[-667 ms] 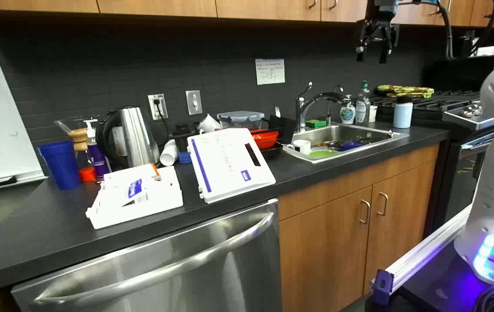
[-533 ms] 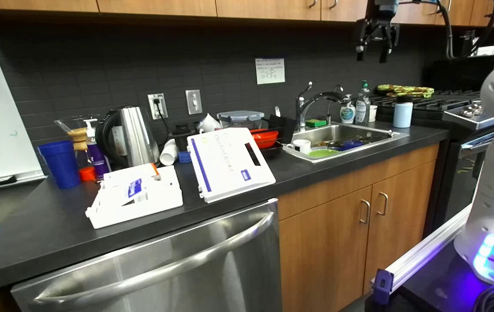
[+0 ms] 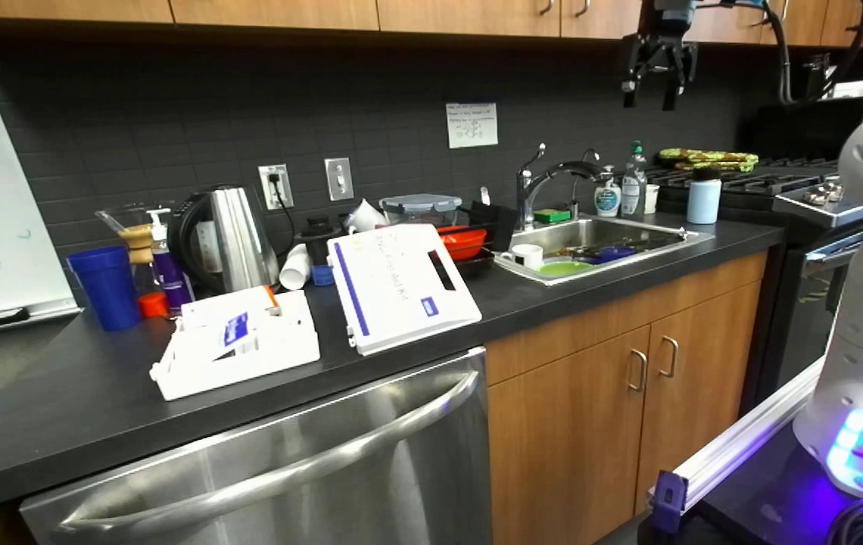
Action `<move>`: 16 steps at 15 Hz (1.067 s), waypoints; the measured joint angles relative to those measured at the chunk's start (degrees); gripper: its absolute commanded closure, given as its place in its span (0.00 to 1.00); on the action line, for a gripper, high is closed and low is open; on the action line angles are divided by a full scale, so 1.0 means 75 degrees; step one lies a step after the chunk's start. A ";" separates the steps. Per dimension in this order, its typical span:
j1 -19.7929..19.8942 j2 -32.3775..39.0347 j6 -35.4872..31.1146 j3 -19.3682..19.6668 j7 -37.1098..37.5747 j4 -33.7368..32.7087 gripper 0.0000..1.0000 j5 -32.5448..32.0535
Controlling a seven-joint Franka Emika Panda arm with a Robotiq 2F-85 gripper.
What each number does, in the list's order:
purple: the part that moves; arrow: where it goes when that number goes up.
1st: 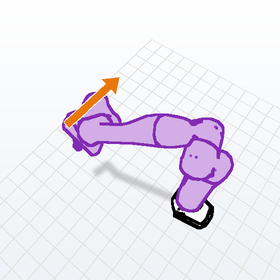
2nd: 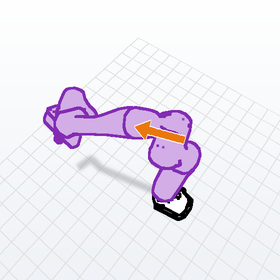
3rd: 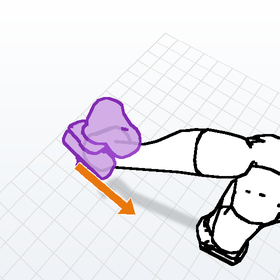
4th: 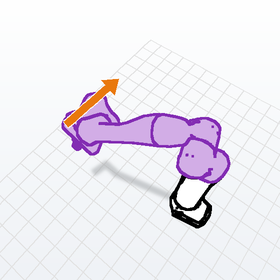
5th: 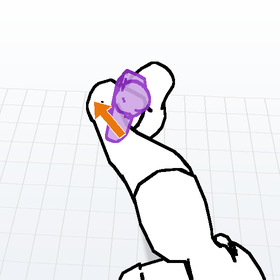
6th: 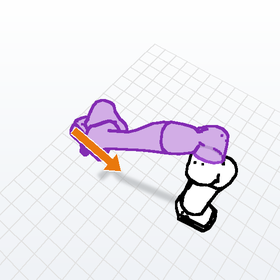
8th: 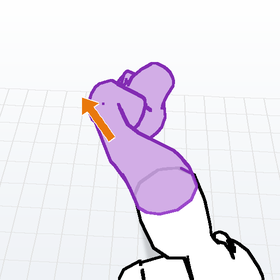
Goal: Remove a white and blue object from the box on the left and put it on the counter
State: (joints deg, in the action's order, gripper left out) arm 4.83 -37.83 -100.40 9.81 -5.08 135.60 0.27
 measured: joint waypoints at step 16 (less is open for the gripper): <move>-0.2211 -0.1183 -0.0091 -0.2162 -0.0010 0.0936 0.00 0.1770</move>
State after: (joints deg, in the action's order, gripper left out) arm -11.75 -46.70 -101.08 -6.40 -5.16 142.62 13.55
